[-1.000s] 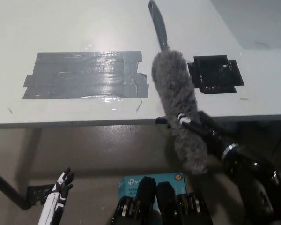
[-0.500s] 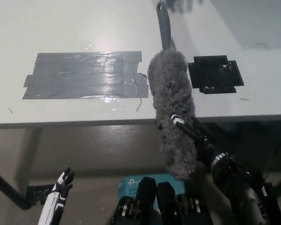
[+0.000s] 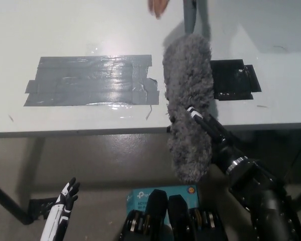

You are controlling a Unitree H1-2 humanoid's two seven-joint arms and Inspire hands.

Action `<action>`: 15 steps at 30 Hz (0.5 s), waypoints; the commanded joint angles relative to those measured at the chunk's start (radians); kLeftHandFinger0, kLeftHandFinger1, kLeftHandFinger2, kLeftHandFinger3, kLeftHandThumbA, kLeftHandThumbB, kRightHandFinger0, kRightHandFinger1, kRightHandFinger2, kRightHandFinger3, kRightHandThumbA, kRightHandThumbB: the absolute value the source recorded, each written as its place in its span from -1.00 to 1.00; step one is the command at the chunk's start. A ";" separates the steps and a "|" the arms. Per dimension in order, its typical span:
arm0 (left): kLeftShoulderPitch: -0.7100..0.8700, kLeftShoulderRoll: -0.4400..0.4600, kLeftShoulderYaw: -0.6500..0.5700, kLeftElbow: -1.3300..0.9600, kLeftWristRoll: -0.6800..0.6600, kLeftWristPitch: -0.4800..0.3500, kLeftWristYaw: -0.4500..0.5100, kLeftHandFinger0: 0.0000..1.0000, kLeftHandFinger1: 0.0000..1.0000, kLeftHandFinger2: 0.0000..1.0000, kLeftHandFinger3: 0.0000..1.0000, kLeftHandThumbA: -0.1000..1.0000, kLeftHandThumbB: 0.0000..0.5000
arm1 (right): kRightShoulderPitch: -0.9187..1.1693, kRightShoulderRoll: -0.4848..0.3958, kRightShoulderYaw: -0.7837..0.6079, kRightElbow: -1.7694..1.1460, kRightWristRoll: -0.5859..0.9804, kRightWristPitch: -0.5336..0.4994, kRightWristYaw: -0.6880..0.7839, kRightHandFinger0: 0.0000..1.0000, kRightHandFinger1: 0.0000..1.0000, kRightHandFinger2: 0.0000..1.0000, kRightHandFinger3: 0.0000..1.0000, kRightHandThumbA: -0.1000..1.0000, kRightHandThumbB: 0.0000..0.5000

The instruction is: A grey duster is kept infront of the robot in the middle of the table and the robot extends its right arm to grab the duster, picks it up and hands it to a person

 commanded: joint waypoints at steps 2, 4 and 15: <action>-0.029 0.023 0.002 -0.045 0.019 -0.041 0.012 1.00 1.00 1.00 1.00 1.00 0.51 | -0.076 0.020 -0.024 -0.210 0.402 0.009 -0.169 -1.00 -0.32 0.73 1.00 -1.00 -0.57; -0.027 0.021 0.005 -0.049 0.021 -0.041 0.011 1.00 1.00 1.00 1.00 1.00 0.51 | -0.073 0.018 -0.022 -0.208 0.412 0.009 -0.166 -1.00 -0.30 0.73 1.00 -1.00 -0.59; -0.034 0.021 0.004 -0.048 0.021 -0.041 0.010 1.00 1.00 1.00 1.00 1.00 0.50 | -0.083 -0.012 0.040 -0.198 0.460 0.009 -0.203 -1.00 -0.27 0.67 1.00 -1.00 -0.59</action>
